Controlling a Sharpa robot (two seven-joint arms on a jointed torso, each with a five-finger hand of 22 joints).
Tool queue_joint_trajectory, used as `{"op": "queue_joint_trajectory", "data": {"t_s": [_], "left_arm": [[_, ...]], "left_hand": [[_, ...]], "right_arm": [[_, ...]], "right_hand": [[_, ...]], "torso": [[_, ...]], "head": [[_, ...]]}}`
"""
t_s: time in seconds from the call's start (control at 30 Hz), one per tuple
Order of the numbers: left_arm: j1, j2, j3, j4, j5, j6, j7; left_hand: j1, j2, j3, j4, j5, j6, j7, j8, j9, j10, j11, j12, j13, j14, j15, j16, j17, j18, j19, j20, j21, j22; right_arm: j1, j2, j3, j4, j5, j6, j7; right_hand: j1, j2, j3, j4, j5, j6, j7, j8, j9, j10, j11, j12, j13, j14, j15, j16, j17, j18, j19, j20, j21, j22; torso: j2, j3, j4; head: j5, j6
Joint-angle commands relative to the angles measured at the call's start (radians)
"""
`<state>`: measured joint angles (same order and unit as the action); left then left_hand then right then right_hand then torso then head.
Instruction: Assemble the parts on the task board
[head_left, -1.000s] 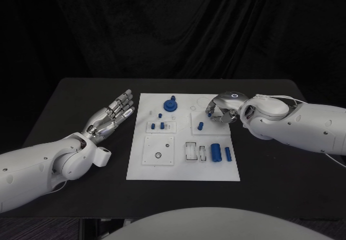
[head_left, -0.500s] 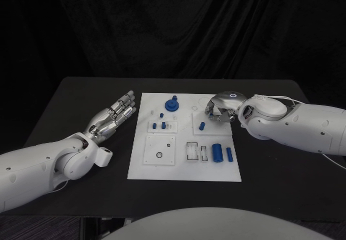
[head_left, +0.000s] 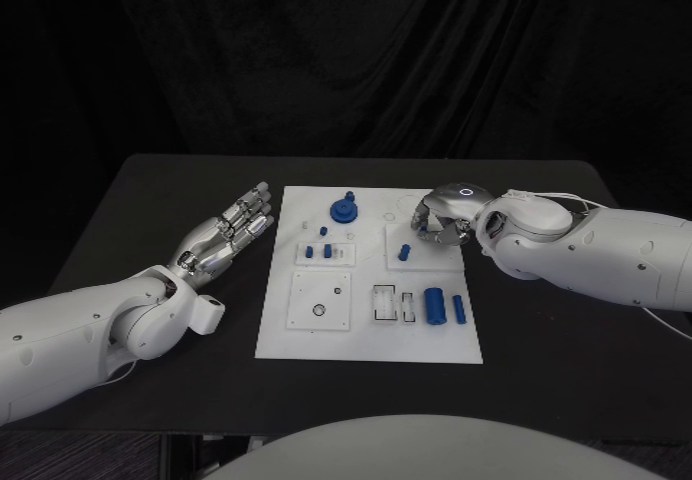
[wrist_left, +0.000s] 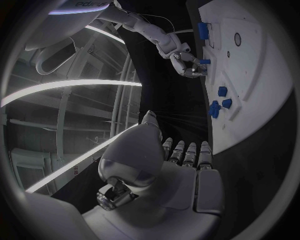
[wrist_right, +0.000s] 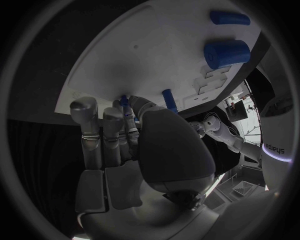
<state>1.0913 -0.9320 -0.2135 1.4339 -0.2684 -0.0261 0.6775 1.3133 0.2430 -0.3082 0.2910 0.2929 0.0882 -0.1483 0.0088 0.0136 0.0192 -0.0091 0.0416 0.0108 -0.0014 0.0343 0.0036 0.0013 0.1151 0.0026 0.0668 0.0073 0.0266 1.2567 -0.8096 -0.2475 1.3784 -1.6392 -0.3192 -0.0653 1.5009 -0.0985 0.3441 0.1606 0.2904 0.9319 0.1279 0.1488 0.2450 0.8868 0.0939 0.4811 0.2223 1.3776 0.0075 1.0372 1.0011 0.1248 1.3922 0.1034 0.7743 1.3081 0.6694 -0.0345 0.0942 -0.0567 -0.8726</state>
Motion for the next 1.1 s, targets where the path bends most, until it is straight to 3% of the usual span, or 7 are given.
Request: {"op": "queue_joint_trajectory", "data": {"t_s": [0.03,0.43,0.77,1.03,1.1], "left_arm": [[-0.002,0.003,0.001,0.000,-0.001,0.021,0.188],[-0.005,0.004,0.001,-0.007,-0.001,0.035,0.177],[-0.006,0.005,0.001,-0.014,-0.001,0.045,0.171],[-0.007,0.006,0.001,-0.018,-0.001,0.052,0.165],[-0.007,0.006,0.001,-0.019,-0.001,0.053,0.164]], "left_hand": [[0.012,-0.001,0.006,0.000,0.009,-0.002,-0.004,0.006,0.001,-0.001,0.009,-0.007,0.000,0.001,0.011,-0.004,-0.001,-0.014,0.002,0.010,-0.002,0.002],[0.011,0.019,0.013,0.002,0.027,0.000,0.004,0.006,0.002,-0.004,0.015,-0.010,-0.001,0.001,0.028,-0.004,-0.001,-0.015,0.003,0.027,-0.001,0.005],[0.012,0.024,0.014,0.001,0.034,0.002,0.007,0.007,0.002,-0.003,0.018,-0.009,-0.001,0.001,0.033,-0.004,-0.001,-0.014,0.003,0.032,-0.001,0.006],[0.017,0.028,0.017,0.001,0.046,0.004,0.012,0.007,0.002,-0.003,0.023,-0.008,0.000,0.001,0.036,-0.004,-0.001,-0.012,0.004,0.038,0.000,0.007],[0.024,0.028,0.018,0.000,0.062,0.004,0.015,0.007,0.002,-0.003,0.026,-0.008,0.000,0.001,0.038,-0.004,-0.001,-0.009,0.004,0.042,0.000,0.007]], "right_arm": [[-0.003,-0.003,0.000,-0.002,-0.007,0.026,-0.027],[-0.003,-0.004,0.000,-0.003,-0.007,0.032,-0.035],[-0.004,-0.005,0.000,-0.003,-0.007,0.019,-0.031],[-0.004,-0.005,0.000,-0.003,-0.007,0.014,-0.033],[-0.004,-0.006,0.000,-0.003,-0.007,0.013,-0.033]], "right_hand": [[-0.014,-0.005,-0.008,0.004,-0.005,-0.008,0.000,-0.004,0.003,-0.015,0.002,-0.006,-0.002,-0.009,0.002,-0.009,-0.008,0.002,-0.013,0.002,-0.013,0.090],[-0.059,-0.011,-0.030,0.020,-0.025,-0.008,-0.017,-0.006,0.019,-0.036,0.002,0.005,0.010,-0.021,0.003,-0.032,-0.038,0.008,-0.024,0.007,-0.047,0.082],[-0.042,0.003,-0.024,-0.013,0.054,0.024,-0.021,0.020,0.062,-0.011,-0.015,0.068,0.051,-0.009,-0.011,-0.023,-0.037,0.007,-0.011,-0.004,-0.030,0.086],[-0.032,0.016,-0.020,-0.034,0.059,0.029,-0.022,0.035,0.095,0.005,-0.032,0.115,0.082,-0.003,-0.023,-0.022,-0.039,0.006,-0.006,-0.015,-0.026,0.088],[-0.031,0.018,-0.019,-0.038,0.059,0.030,-0.022,0.038,0.103,0.008,-0.036,0.124,0.089,-0.002,-0.026,-0.022,-0.039,0.006,-0.005,-0.017,-0.025,0.088]], "torso": [[-0.001,-0.0008,-0.0002],[-0.002,-0.0014,-0.0011],[-0.001,-0.0018,-0.0007],[-0.001,-0.0019,0.0000],[-0.001,-0.0016,-0.0002]], "head": [[-0.001,0.000],[0.011,0.000],[0.015,0.000],[0.022,0.000],[0.023,0.000]]}}
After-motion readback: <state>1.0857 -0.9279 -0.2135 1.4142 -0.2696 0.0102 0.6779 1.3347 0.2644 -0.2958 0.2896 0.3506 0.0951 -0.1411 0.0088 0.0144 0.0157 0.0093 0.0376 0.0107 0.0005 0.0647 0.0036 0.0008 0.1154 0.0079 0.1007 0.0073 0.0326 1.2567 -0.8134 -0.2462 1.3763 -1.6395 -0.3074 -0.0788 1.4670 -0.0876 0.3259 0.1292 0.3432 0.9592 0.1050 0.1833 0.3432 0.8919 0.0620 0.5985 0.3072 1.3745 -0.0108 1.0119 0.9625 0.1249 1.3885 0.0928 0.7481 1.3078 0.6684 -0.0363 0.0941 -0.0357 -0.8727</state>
